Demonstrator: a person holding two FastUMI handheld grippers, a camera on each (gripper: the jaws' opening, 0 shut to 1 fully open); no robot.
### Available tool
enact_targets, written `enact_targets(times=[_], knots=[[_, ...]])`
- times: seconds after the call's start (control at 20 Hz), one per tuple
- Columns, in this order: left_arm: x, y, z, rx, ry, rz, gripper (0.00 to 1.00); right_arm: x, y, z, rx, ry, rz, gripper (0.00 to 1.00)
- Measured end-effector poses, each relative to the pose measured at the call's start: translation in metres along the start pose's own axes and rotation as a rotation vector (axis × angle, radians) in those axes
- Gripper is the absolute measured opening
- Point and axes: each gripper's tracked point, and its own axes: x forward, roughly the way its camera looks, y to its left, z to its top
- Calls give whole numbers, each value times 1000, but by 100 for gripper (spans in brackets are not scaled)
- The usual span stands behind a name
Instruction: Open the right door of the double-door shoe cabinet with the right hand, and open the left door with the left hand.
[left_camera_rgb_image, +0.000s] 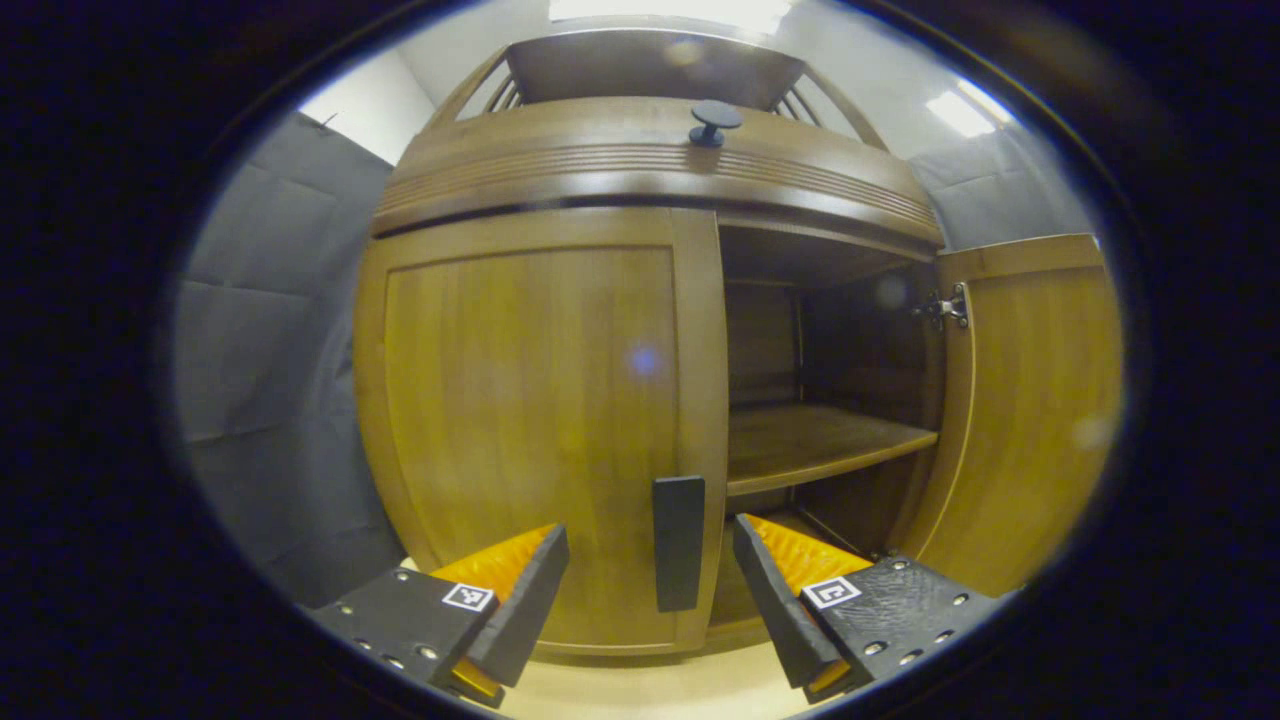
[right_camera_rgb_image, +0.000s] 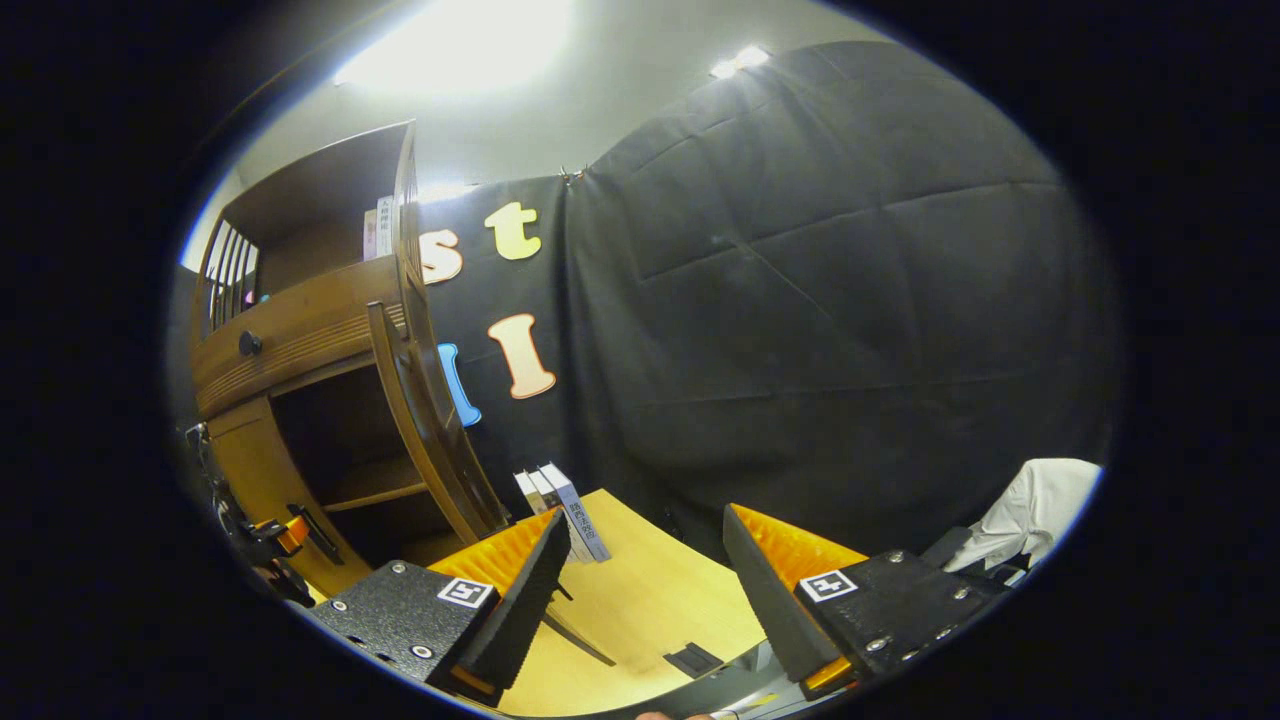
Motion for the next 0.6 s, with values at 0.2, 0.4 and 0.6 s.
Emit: enact_targets(times=[0.2,0.4,0.6], knots=[[25,-9,-15,-34,35,-53,87,-19,18,-12,-49,21,-13,95],[42,-17,-15,-20,33,-74,56,-40,33,-16,-77,19,-24,95],[42,-16,-19,-5,40,-39,36,-40,32,-23,-105,-22,-56,95]])
